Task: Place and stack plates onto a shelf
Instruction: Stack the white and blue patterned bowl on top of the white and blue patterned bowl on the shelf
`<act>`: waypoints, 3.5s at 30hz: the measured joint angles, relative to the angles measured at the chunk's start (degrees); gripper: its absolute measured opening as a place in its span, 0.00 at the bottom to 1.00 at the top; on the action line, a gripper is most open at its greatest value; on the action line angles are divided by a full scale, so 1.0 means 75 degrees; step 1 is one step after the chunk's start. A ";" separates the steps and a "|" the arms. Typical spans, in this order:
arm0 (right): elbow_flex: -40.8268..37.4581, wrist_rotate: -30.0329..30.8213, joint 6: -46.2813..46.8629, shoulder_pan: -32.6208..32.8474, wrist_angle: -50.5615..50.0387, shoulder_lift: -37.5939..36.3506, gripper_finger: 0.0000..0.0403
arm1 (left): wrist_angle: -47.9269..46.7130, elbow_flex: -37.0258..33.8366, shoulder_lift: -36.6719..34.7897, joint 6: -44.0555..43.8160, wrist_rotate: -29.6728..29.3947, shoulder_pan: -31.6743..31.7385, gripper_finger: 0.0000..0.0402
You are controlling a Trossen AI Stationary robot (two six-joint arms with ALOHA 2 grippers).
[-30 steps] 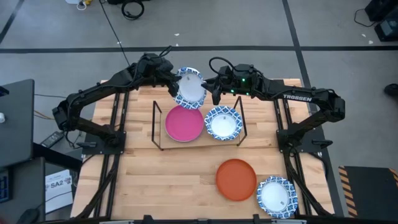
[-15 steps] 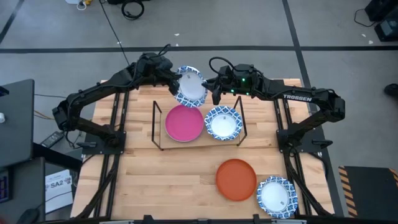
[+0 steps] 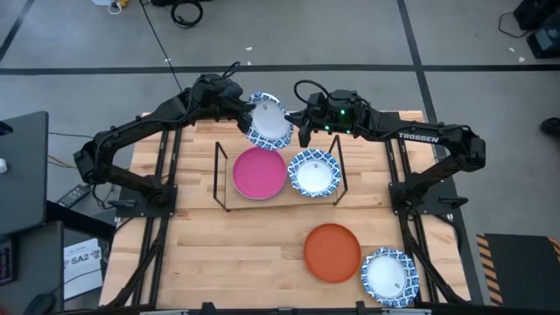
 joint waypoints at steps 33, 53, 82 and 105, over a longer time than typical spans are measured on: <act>-0.0003 -0.0599 0.0277 -0.0841 -0.2993 -0.0651 0.01 | -0.0108 0.0000 0.0000 -0.0013 0.0793 0.0006 0.26; -0.0003 -0.1671 0.0076 -0.1042 -0.5045 -0.0643 0.01 | -0.0205 0.0000 0.0000 -0.0010 0.1495 -0.0185 0.26; 0.0000 -0.2812 0.0079 -0.1209 -0.6109 -0.0655 0.04 | -0.0198 0.0000 0.0000 0.0008 0.1495 -0.0428 0.26; 0.0000 -0.2051 0.0022 -0.1207 -0.6103 -0.0658 0.25 | -0.0198 0.0000 0.0000 0.0007 0.1495 -0.0428 0.26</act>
